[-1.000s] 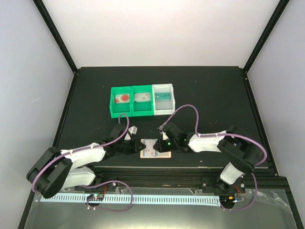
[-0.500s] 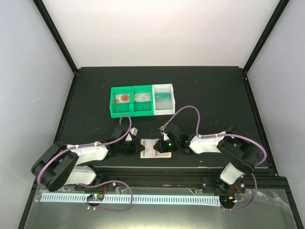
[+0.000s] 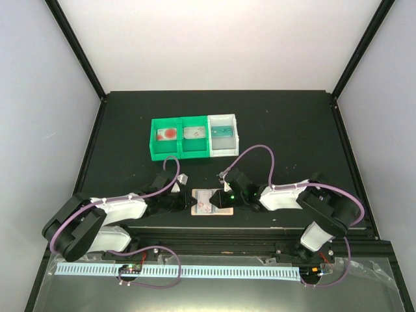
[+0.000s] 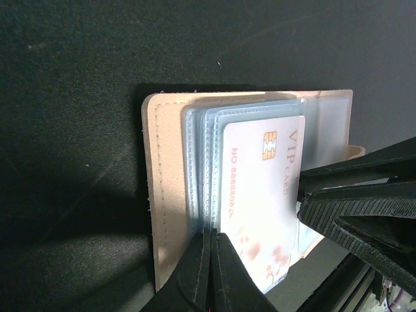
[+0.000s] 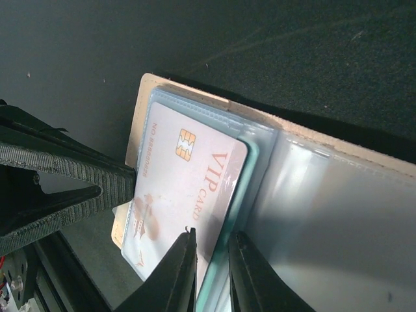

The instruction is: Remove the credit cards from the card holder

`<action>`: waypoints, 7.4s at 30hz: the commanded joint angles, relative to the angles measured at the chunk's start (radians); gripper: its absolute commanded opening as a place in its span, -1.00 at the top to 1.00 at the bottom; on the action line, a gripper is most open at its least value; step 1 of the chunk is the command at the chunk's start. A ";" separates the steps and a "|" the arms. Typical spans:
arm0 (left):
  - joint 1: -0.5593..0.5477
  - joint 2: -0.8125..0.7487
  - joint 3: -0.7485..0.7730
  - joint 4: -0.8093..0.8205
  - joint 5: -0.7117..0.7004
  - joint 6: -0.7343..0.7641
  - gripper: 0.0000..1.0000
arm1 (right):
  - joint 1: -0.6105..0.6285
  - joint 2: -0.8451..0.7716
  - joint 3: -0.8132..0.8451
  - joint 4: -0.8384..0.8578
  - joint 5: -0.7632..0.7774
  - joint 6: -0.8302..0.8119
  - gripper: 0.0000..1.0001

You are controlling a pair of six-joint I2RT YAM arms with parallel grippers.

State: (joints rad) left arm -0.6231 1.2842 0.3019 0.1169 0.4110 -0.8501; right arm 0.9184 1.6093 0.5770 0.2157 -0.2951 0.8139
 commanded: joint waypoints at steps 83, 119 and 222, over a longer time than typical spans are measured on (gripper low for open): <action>-0.003 -0.147 0.012 -0.068 -0.006 -0.018 0.73 | 0.002 -0.016 -0.029 0.053 0.027 0.031 0.65; -0.013 0.058 0.000 -0.039 -0.024 0.001 0.94 | -0.031 -0.013 -0.093 0.078 0.042 0.009 0.79; 0.038 -0.562 0.264 -0.476 0.310 0.211 0.97 | -0.117 -0.733 -0.078 -0.174 -0.288 -0.151 -0.15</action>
State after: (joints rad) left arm -0.6044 0.7425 0.5213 -0.3691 0.8627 -0.5896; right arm 0.8021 0.9451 0.5400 0.0120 -0.7513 0.5934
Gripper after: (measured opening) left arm 0.027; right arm 0.511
